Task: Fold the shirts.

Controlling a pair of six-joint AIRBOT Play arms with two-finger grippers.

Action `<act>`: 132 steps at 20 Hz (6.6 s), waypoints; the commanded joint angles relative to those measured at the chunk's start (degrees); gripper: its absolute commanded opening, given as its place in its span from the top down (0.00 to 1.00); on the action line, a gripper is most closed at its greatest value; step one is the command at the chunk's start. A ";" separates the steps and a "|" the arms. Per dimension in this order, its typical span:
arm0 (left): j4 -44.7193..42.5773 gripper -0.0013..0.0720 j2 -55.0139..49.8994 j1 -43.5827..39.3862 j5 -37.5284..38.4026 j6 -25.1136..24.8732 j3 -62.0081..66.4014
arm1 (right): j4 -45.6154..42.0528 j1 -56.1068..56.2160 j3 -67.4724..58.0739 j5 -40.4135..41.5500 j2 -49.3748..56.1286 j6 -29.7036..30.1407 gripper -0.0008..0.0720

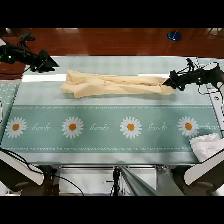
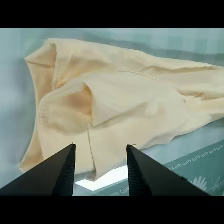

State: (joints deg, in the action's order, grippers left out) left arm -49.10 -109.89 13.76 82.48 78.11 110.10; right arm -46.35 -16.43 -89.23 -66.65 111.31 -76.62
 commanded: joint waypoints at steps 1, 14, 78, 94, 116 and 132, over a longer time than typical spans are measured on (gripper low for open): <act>4.20 0.47 0.13 -0.96 0.35 0.02 0.07 | 1.68 1.36 -0.09 -4.33 -0.83 1.16 0.97; 9.05 0.82 0.33 -26.18 -0.35 1.42 0.07 | -14.67 1.36 -0.09 -12.61 -25.59 0.35 0.97; -8.96 0.94 42.64 -12.24 12.59 -0.96 -12.44 | 22.75 45.16 -0.04 34.84 -9.14 -7.56 0.35; 5.16 0.13 10.08 -13.90 -1.64 -14.10 -22.84 | -0.63 10.69 -0.09 -12.48 -24.98 -2.84 0.41; 1.57 0.94 -8.83 -21.88 5.11 -15.04 -7.26 | -8.68 9.03 -0.02 -12.81 -24.92 -0.85 0.35; 1.95 0.10 -13.35 -22.93 11.52 -6.40 5.20 | -12.55 9.03 -0.02 -14.01 -24.81 -0.87 0.35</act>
State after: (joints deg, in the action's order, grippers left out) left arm -47.18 -121.43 -8.88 93.82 71.13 115.37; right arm -58.74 -7.38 -89.27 -80.38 86.48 -77.47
